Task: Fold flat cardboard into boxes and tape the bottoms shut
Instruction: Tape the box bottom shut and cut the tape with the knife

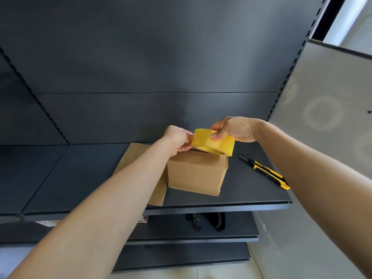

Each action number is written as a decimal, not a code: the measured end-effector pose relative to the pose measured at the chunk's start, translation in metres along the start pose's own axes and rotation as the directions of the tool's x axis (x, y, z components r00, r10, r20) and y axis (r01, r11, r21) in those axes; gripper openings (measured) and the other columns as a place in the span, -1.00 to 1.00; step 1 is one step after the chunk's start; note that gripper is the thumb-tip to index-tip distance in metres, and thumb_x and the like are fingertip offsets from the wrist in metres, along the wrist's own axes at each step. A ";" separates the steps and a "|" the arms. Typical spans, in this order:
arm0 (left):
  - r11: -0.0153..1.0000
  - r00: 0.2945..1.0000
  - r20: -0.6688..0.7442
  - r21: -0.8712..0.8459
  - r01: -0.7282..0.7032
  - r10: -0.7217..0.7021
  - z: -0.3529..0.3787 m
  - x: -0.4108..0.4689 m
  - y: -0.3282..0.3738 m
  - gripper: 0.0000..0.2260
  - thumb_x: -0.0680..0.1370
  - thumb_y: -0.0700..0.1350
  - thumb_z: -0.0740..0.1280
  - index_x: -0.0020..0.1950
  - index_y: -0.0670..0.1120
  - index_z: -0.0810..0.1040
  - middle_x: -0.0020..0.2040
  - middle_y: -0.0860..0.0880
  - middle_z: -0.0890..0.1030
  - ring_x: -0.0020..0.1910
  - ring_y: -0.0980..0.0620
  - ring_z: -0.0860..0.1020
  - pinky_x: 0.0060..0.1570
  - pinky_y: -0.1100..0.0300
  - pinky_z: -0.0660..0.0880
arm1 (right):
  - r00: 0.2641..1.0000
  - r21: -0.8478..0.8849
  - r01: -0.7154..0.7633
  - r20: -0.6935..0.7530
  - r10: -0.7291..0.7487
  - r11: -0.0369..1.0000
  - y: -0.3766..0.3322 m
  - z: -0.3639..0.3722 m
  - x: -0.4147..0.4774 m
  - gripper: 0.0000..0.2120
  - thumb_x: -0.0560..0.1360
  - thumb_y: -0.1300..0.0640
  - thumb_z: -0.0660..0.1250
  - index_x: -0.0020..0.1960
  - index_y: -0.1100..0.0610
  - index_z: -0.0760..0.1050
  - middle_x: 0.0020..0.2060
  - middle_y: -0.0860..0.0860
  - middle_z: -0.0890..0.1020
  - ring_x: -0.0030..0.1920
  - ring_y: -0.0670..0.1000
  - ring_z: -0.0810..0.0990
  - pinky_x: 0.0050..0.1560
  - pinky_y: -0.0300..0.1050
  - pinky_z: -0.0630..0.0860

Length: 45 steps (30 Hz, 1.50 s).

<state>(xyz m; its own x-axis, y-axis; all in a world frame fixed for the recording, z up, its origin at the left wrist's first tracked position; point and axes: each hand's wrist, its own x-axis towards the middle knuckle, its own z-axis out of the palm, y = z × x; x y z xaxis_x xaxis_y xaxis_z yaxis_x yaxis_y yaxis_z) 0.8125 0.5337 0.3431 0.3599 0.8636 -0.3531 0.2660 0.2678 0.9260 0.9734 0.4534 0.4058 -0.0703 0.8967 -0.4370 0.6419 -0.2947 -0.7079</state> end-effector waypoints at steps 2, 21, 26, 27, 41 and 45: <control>1.000 0.999 -0.035 -0.007 -0.004 0.004 0.001 0.002 -0.002 -0.81 0.52 -0.44 0.23 -0.03 -0.28 0.61 -0.01 -0.20 0.60 -0.10 -0.09 0.58 -0.35 0.22 0.55 | 1.000 -0.024 -0.013 -0.024 0.012 1.000 -0.002 0.000 0.000 -0.78 0.55 0.13 0.29 0.17 0.15 0.51 0.16 0.12 0.57 0.14 0.14 0.51 0.32 0.11 0.39; 0.980 0.972 0.203 -0.134 0.149 -0.120 -0.017 0.012 -0.012 -0.88 0.57 -0.17 0.33 -0.06 -0.23 0.53 -0.22 -0.11 0.58 -0.24 0.02 0.57 -0.26 0.20 0.58 | 0.990 -0.195 -0.071 -0.136 0.045 0.978 -0.015 -0.001 0.009 -0.59 0.55 0.05 0.29 0.35 0.20 0.42 0.15 0.06 0.50 0.11 0.05 0.43 0.25 0.01 0.37; 0.990 0.979 0.172 -0.060 0.124 -0.112 -0.017 0.013 -0.014 -0.99 0.51 -0.30 0.37 -0.09 -0.24 0.56 -0.24 -0.12 0.56 -0.28 0.04 0.54 -0.25 0.22 0.57 | 0.989 -0.183 -0.088 -0.130 0.065 0.979 -0.014 -0.002 0.010 -0.55 0.55 0.05 0.30 0.38 0.21 0.39 0.23 0.10 0.49 0.11 0.04 0.41 0.31 0.03 0.33; 0.993 0.982 0.157 -0.047 0.109 -0.101 -0.016 0.013 -0.013 -0.97 0.50 -0.32 0.37 -0.12 -0.24 0.55 -0.26 -0.12 0.55 -0.30 0.04 0.53 -0.27 0.23 0.56 | 0.989 -0.182 -0.090 -0.134 0.066 0.979 -0.015 -0.002 0.011 -0.56 0.55 0.05 0.30 0.37 0.21 0.39 0.22 0.09 0.49 0.12 0.05 0.41 0.31 0.03 0.34; 0.927 0.987 0.005 -0.344 0.150 -0.158 -0.017 0.018 -0.018 -0.86 0.62 -0.31 0.16 -0.10 -0.26 0.46 -0.24 -0.09 0.39 -0.34 0.06 0.36 -0.34 0.27 0.38 | 0.907 -0.506 -0.365 -0.383 0.176 0.782 -0.021 -0.004 0.023 -0.62 0.46 -0.20 0.30 -0.29 0.11 0.44 -0.34 0.04 0.49 -0.34 0.03 0.46 -0.28 -0.11 0.35; 0.853 0.981 0.082 -0.484 0.195 -0.177 -0.030 0.014 -0.017 -0.88 0.60 -0.32 0.16 -0.09 -0.26 0.46 -0.30 -0.08 0.38 -0.36 0.05 0.37 -0.41 0.25 0.40 | 0.911 -0.558 -0.377 -0.368 0.186 0.739 -0.031 0.004 0.031 -0.65 0.39 -0.18 0.33 -0.35 0.08 0.45 -0.36 0.02 0.53 -0.32 0.05 0.52 -0.18 -0.07 0.46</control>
<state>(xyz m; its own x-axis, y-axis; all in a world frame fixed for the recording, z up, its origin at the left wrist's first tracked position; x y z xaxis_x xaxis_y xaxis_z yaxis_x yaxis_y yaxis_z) 0.7858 0.5542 0.3263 0.3794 0.7643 -0.5215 -0.1358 0.6035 0.7857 0.9487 0.4890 0.4119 0.3367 0.8836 -0.3255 0.9272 -0.3713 -0.0487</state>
